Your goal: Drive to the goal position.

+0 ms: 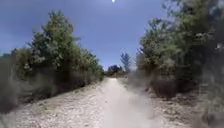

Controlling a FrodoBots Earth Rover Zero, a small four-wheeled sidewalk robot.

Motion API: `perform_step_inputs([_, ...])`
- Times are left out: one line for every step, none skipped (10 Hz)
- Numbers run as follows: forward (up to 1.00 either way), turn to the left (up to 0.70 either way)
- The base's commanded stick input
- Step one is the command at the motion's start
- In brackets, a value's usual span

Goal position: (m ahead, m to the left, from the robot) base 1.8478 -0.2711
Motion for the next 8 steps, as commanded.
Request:
perform_step_inputs([0.45, 0.0])
perform_step_inputs([0.45, 0.0])
perform_step_inputs([0.45, 0.0])
perform_step_inputs([0.45, 0.0])
perform_step_inputs([0.45, 0.0])
perform_step_inputs([0.45, 0.0])
perform_step_inputs([0.45, 0.0])
perform_step_inputs([0.45, 0.0])
